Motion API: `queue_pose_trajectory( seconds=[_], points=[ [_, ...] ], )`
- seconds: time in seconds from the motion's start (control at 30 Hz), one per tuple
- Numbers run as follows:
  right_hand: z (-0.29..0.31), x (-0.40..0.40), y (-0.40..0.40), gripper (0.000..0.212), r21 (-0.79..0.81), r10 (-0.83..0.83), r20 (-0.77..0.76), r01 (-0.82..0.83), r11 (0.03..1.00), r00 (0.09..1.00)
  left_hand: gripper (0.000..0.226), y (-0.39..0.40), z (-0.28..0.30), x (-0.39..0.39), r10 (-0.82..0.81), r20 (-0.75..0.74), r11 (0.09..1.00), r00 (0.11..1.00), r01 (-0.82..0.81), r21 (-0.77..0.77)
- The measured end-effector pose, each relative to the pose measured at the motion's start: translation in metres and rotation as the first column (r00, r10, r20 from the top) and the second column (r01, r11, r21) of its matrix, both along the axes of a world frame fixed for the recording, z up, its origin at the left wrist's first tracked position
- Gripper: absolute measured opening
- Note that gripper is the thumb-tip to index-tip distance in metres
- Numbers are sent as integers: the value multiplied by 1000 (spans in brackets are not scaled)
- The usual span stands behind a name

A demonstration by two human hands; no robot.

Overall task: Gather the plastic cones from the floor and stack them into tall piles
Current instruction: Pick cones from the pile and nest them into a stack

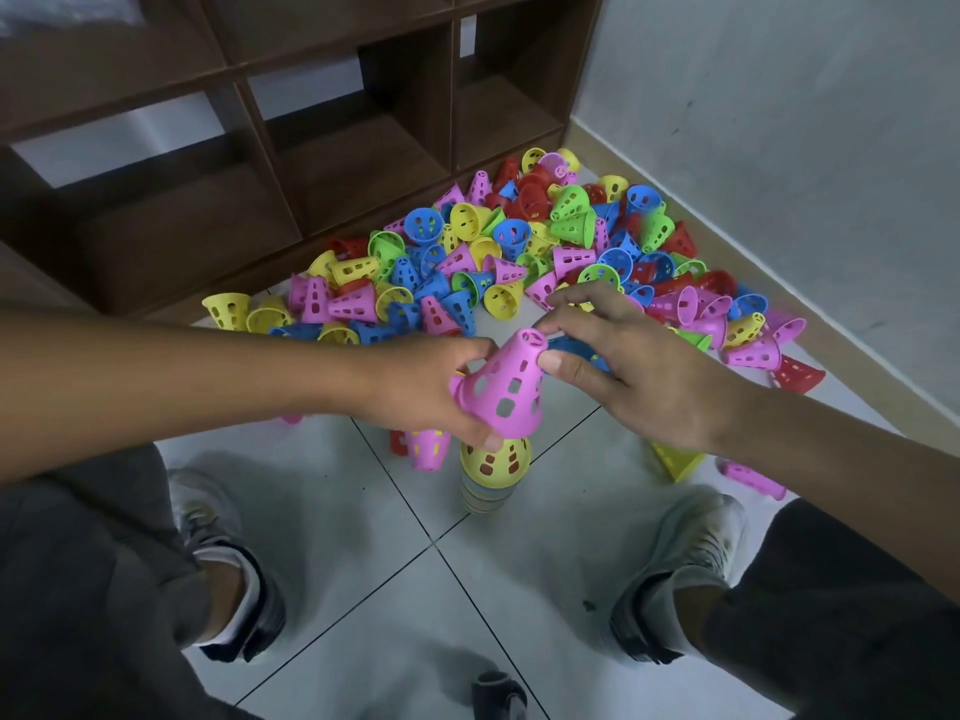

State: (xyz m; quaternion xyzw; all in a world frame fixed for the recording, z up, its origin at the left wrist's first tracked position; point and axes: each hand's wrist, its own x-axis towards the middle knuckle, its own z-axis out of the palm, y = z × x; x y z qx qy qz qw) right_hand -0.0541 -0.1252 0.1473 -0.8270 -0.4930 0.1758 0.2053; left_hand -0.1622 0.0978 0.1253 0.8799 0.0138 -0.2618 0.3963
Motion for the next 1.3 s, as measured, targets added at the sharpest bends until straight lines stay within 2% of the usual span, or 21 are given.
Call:
queue_pose_trajectory(
  seconds=[0.13, 0.2, 0.27, 0.33, 0.47, 0.57, 0.73, 0.83, 0.93, 1.03, 1.1, 1.2, 1.3],
  points=[
    [-7, -9, -2, 49, -81, 42, 13, -41, 996, 999, 68, -8, -7, 0, -70, 20, 986, 997, 66, 151],
    [-11, -14, -5, 52, -126, 44, 0, -44, 991, 999, 73, -10, -9, -1, -107, -30, 973, 994, 111, 200],
    [-15, -17, -6, 44, -151, 27, -34, -32, 988, 999, 77, -7, -10, -4, -131, -68, 968, 989, 142, 209],
    [-19, -16, -6, 35, -135, -4, -76, -6, 991, 997, 74, -1, -14, -6, -133, -84, 969, 988, 147, 200],
    [-21, -11, -6, 49, -80, -125, -167, 113, 990, 978, 68, 11, -17, -9, -90, -99, 977, 991, 108, 185],
    [-21, -8, -4, 48, -55, -226, -220, 219, 974, 949, 63, 14, -15, -9, -57, -64, 981, 996, 68, 181],
    [-18, -8, 1, 37, 15, -285, -371, 313, 950, 884, 58, 16, -10, -9, 67, -58, 997, 996, -64, 46],
    [-9, -11, 11, 39, 104, -279, -487, 371, 923, 828, 64, 18, -2, -8, 135, -15, 991, 991, -135, 4],
    [-2, -13, 21, 45, 146, -265, -680, 481, 865, 683, 68, 21, 7, -7, 188, -67, 977, 980, -193, -89],
    [1, -16, 28, 44, 162, -220, -780, 529, 833, 586, 70, 23, 13, -10, 224, -82, 964, 971, -233, -125],
    [1, -21, 31, 44, 184, -200, -775, 517, 836, 599, 70, 24, 18, -12, 271, -83, 948, 959, -281, -152],
    [-3, -30, 32, 49, 196, -189, -683, 426, 883, 706, 69, 26, 22, -13, 332, -89, 924, 939, -343, -171],
    [-12, -40, 29, 52, 154, -165, -642, 337, 929, 748, 60, 30, 21, -12, 416, -124, 876, 901, -433, -211]
  ],
)
